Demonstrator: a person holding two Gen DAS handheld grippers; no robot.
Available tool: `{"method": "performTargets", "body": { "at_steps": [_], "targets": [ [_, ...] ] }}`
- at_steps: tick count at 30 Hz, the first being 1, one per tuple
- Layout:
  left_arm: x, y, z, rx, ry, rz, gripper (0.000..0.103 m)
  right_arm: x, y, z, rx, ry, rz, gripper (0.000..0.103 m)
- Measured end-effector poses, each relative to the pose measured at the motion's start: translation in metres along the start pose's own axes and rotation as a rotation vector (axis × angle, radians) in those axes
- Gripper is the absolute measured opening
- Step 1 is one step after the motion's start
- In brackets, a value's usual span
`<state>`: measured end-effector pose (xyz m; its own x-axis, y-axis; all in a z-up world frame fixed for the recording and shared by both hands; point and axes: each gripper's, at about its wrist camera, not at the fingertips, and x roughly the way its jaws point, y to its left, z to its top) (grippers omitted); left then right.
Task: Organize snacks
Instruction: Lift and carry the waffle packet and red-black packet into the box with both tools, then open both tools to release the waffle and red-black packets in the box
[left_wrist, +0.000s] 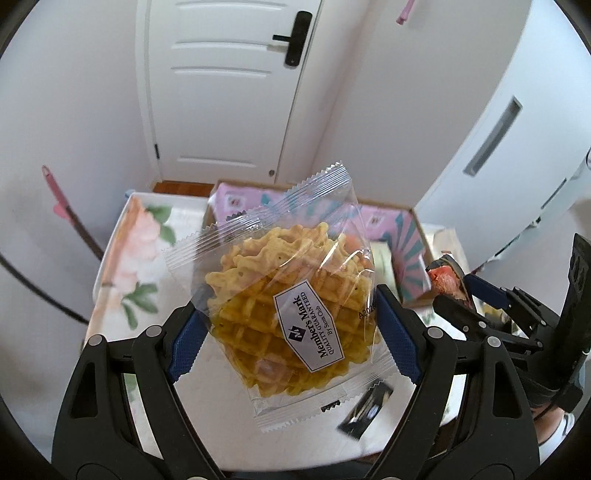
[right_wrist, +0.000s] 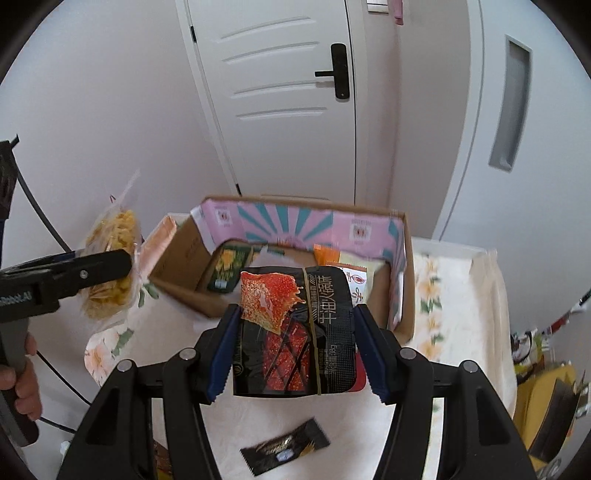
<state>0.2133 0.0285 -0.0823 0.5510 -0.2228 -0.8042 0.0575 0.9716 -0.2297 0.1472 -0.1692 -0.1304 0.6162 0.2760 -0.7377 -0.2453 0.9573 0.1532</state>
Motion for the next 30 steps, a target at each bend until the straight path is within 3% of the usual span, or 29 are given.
{"method": "performTargets", "body": {
  "at_steps": [7,14,19,30],
  "targets": [
    [0.039,0.003,0.036,0.043,0.047,0.014,0.082,0.024,-0.014,0.045,-0.001,0.012,0.026,0.056],
    [0.096,0.004,0.058,0.133,0.164,0.008,0.084,0.054,-0.016,0.064,0.040,0.041,0.015,0.056],
    [0.116,0.008,0.051,0.194,0.203,0.046,0.100,0.077,-0.019,0.071,0.086,0.074,0.017,0.056],
    [0.106,0.047,0.031,0.105,0.203,0.040,0.100,0.116,-0.018,0.065,0.139,0.152,0.048,0.056]
  ]
}}
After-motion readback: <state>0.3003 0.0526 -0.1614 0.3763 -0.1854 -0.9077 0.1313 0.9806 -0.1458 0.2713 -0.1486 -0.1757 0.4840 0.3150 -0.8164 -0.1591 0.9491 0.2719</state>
